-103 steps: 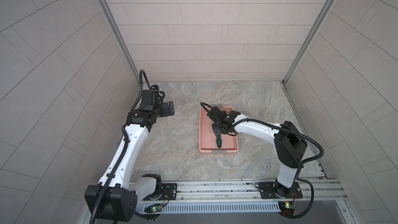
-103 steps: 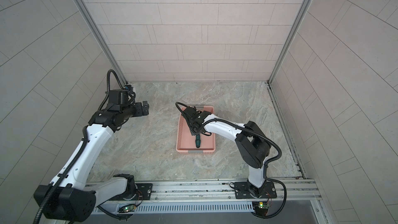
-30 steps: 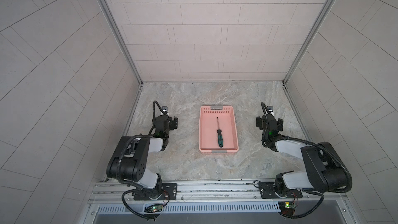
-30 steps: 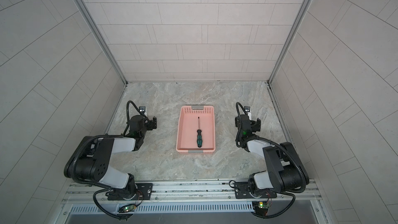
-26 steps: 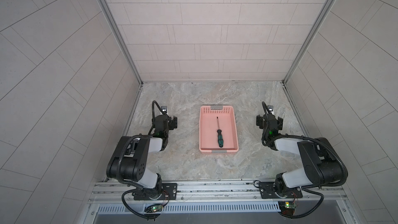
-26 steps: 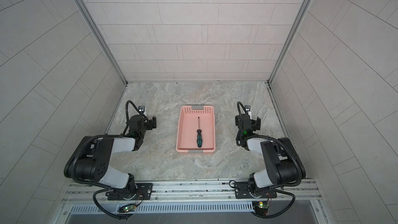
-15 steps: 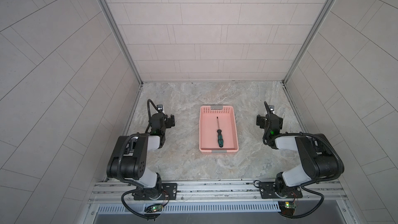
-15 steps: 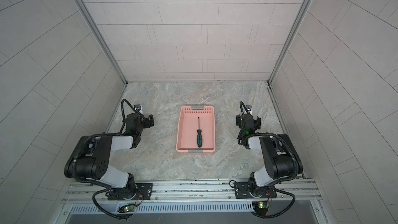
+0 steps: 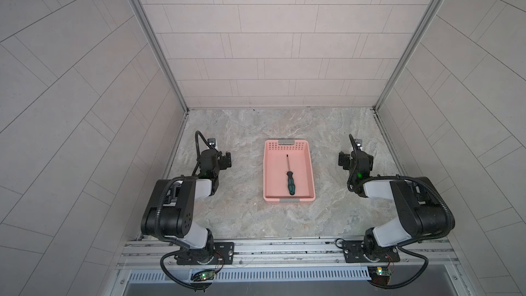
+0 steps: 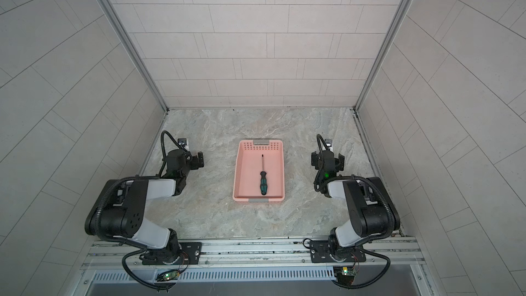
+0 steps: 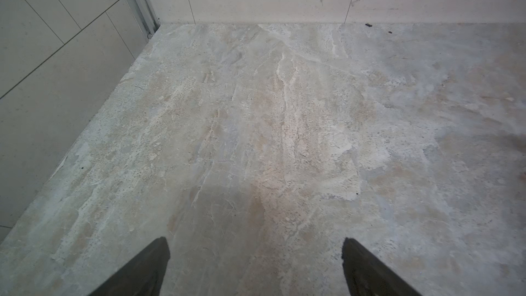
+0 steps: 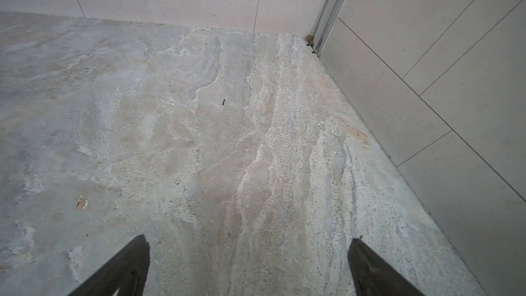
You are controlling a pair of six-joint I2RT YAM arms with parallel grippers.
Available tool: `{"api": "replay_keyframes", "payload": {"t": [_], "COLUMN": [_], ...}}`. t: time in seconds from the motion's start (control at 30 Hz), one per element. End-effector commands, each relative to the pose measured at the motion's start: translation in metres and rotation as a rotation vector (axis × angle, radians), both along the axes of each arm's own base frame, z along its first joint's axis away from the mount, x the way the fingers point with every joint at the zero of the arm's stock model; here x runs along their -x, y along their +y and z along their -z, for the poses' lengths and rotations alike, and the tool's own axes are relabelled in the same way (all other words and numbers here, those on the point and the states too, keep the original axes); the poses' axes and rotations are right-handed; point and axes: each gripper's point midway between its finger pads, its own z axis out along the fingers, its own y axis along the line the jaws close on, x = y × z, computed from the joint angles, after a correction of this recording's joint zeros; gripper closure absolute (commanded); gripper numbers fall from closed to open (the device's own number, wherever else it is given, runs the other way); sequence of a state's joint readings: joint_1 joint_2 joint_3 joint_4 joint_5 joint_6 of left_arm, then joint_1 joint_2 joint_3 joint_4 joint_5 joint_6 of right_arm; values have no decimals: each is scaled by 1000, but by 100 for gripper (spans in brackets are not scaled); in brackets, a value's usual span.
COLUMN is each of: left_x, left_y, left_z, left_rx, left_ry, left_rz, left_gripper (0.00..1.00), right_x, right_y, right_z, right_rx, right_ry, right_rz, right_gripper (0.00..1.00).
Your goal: Put the screwdriver in the bin
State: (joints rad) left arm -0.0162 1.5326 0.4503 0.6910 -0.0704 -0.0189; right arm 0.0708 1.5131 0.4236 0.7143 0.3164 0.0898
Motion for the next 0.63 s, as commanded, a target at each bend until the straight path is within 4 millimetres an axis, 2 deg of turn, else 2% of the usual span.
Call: {"api": "replay_keyframes", "payload": {"t": [0.0,0.6], "left_x": [-6,-6], "left_y": [0,0], "left_z": [-5,-5], "left_rx": [2,-8], "left_ry": [-13,-9], "left_rz": [-4,-15], "left_gripper": [0,0], "right_x": [-2,-4], "right_y": [0,0], "right_z": [-6,-6], "right_rx": [1,7], "right_ry": [-27,-18], "right_rz": [-2,1], "right_gripper": [0,0]}}
